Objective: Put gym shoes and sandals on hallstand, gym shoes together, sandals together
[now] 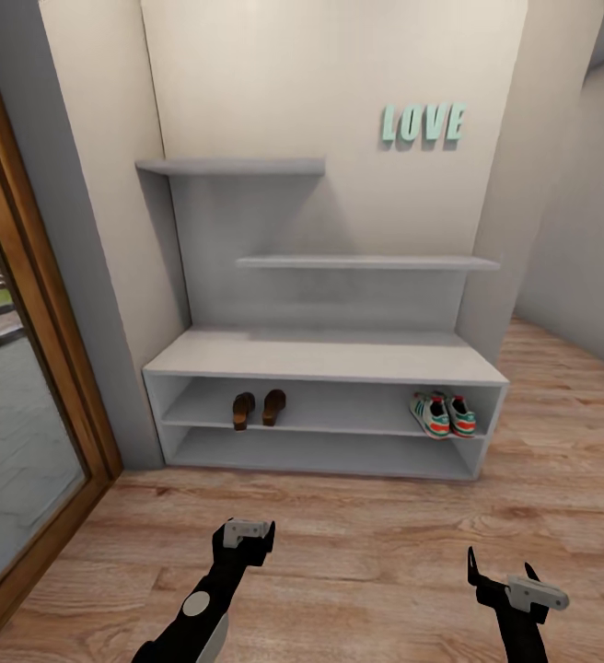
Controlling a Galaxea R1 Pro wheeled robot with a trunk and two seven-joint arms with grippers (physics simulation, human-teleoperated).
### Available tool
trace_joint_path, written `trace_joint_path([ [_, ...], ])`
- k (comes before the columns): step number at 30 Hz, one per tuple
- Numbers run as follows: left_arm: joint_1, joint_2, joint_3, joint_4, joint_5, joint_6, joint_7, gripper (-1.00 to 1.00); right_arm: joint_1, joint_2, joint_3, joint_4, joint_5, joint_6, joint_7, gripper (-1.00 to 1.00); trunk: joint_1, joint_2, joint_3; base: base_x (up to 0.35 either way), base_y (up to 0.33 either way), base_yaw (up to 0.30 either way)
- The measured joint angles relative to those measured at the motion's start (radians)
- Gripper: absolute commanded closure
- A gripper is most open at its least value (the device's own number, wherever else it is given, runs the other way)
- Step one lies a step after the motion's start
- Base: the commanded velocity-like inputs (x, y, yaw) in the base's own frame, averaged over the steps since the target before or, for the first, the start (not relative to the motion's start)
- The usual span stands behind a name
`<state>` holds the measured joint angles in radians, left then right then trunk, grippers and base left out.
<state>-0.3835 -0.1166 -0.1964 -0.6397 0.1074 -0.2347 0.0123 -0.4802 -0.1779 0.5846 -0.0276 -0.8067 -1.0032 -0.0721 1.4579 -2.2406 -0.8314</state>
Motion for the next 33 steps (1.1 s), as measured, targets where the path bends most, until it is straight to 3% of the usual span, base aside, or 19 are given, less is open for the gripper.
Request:
trace_joint_path([
  [33, 0.0, 0.0, 0.0, 0.0, 0.0, 0.0, 0.0, -1.0, 0.0, 0.0, 0.0, 0.0, 0.0, 0.0, 0.0, -1.0, -0.126, 0.231, 0.103, 0.0, 0.0, 0.0],
])
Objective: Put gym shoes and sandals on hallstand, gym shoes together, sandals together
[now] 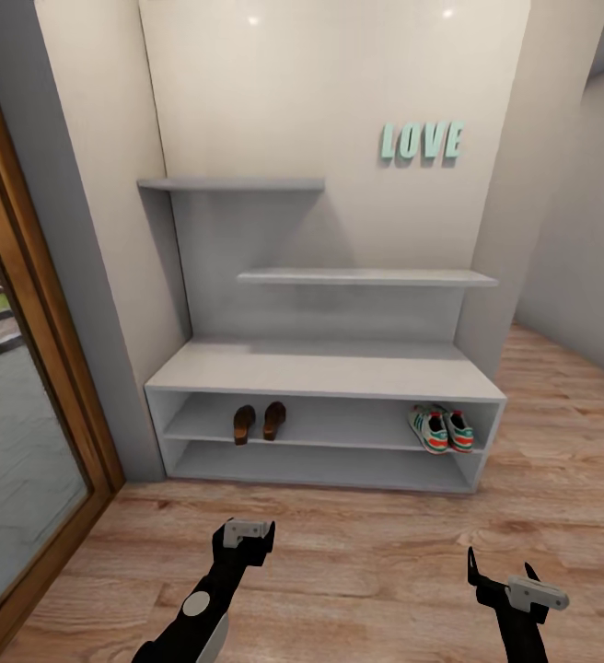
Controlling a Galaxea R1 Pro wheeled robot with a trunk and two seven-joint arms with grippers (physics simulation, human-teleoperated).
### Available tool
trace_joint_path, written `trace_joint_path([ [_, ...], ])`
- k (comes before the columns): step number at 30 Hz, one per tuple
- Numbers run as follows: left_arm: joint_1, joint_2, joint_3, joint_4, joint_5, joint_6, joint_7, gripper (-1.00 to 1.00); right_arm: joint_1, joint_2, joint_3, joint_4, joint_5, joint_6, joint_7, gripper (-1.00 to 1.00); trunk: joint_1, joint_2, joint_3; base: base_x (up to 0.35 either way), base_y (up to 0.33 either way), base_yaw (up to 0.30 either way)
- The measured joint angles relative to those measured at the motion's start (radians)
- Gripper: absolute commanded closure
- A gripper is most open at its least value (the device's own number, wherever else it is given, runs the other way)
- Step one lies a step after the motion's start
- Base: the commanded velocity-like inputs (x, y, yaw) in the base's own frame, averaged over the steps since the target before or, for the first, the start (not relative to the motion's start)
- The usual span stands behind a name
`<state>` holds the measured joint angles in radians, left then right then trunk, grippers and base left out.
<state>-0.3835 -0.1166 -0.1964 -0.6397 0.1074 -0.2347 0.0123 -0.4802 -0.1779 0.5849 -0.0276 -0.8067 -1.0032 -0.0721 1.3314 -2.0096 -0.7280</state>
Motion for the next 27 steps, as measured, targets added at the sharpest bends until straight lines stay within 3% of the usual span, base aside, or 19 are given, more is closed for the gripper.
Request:
trace_joint_path([
  [27, 0.0, 0.0, 0.0, 0.0, 0.0, 0.0, 0.0, -1.0, 0.0, 0.0, 0.0, 0.0, 0.0, 0.0, 0.0, -1.0, -0.103, 0.189, 0.085, 0.0, 0.0, 0.0],
])
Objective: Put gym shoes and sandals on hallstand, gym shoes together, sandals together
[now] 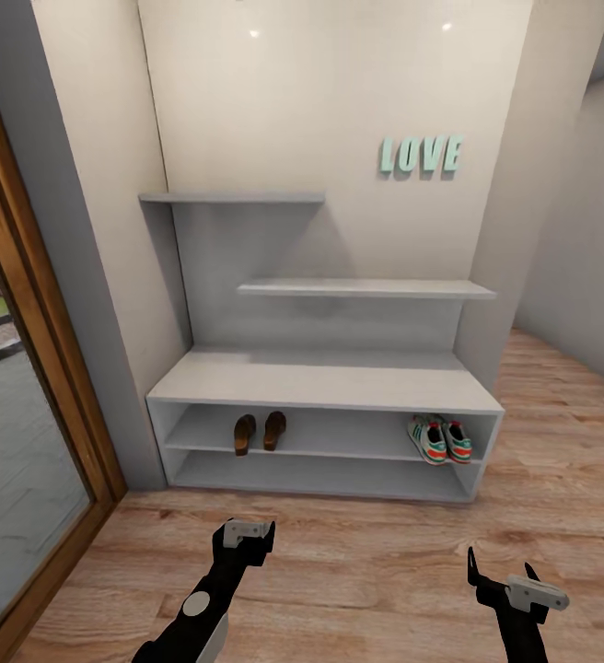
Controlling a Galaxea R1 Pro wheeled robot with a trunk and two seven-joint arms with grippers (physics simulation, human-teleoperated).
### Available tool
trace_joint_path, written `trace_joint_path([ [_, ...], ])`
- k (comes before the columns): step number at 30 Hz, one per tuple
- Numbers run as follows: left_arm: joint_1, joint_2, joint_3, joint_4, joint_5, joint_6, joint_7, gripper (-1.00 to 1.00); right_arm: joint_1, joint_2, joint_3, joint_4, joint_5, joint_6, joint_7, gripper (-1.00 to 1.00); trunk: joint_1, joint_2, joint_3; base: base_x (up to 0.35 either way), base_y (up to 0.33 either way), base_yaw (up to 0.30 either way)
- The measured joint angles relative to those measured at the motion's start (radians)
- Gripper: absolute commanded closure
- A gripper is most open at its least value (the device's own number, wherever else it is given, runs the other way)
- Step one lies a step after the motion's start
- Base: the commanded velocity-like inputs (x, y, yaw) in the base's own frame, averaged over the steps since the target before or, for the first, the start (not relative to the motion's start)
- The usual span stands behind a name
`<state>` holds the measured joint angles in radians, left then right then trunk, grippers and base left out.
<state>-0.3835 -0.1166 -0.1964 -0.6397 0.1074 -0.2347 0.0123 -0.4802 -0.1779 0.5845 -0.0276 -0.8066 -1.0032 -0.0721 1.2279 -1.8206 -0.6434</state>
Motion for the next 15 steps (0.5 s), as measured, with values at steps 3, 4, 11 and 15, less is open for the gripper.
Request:
trace_joint_path([
  [3, 0.0, 0.0, 0.0, 0.0, 0.0, 0.0, 0.0, -1.0, 0.0, 0.0, 0.0, 0.0, 0.0, 0.0, 0.0, -1.0, -0.011, 0.021, 0.009, 0.0, 0.0, 0.0],
  [4, 0.0, 0.0, 0.0, 0.0, 0.0, 0.0, 0.0, -1.0, 0.0, 0.0, 0.0, 0.0, 0.0, 0.0, 0.0, -1.0, -0.015, 0.028, 0.013, 0.0, 0.0, 0.0],
  [11, 0.0, 0.0, 0.0, 0.0, 0.0, 0.0, 0.0, -1.0, 0.0, 0.0, 0.0, 0.0, 0.0, 0.0, 0.0, -1.0, -0.042, 0.077, 0.034, 0.0, 0.0, 0.0],
  [15, 0.0, 0.0, 0.0, 0.0, 0.0, 0.0, 0.0, -1.0, 0.0, 0.0, 0.0, 0.0, 0.0, 0.0, 0.0, -1.0, -0.057, 0.105, 0.047, 0.0, 0.0, 0.0],
])
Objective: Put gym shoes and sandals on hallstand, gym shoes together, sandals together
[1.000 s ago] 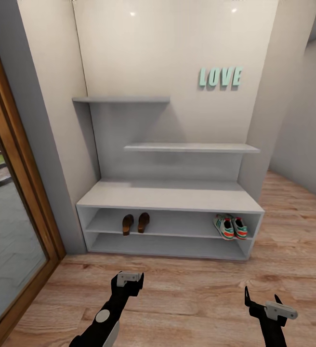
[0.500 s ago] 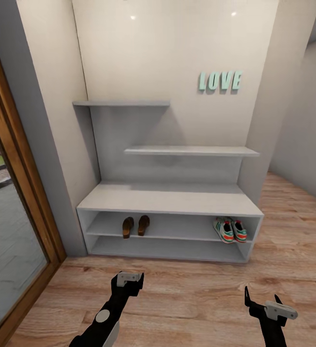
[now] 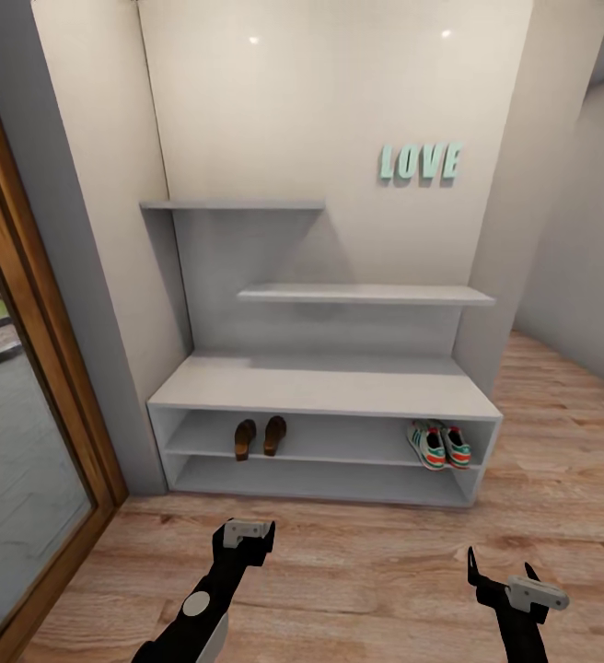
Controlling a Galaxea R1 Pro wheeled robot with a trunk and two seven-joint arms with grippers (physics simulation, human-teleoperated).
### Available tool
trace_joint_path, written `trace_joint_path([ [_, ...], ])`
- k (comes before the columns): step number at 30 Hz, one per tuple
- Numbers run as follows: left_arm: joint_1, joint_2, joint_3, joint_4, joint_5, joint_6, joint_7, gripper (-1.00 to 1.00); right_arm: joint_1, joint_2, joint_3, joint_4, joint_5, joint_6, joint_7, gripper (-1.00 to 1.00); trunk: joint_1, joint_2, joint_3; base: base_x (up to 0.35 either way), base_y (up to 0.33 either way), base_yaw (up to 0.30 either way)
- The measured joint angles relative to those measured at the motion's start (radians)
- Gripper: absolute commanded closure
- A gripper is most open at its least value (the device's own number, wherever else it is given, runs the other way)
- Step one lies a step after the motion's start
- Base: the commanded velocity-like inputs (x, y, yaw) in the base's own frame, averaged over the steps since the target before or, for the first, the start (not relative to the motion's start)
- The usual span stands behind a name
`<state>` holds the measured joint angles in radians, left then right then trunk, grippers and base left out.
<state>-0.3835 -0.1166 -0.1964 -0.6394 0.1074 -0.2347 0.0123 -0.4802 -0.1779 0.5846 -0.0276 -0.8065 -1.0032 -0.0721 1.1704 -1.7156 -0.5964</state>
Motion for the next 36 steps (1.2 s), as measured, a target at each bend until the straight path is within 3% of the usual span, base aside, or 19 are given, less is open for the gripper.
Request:
trace_joint_path([
  [36, 0.0, 0.0, 0.0, 0.001, 0.0, 0.0, 0.0, -1.0, 0.0, 0.0, 0.0, 0.0, 0.0, 0.0, 0.0, -1.0, -0.138, 0.252, 0.113, 0.0, 0.0, 0.0],
])
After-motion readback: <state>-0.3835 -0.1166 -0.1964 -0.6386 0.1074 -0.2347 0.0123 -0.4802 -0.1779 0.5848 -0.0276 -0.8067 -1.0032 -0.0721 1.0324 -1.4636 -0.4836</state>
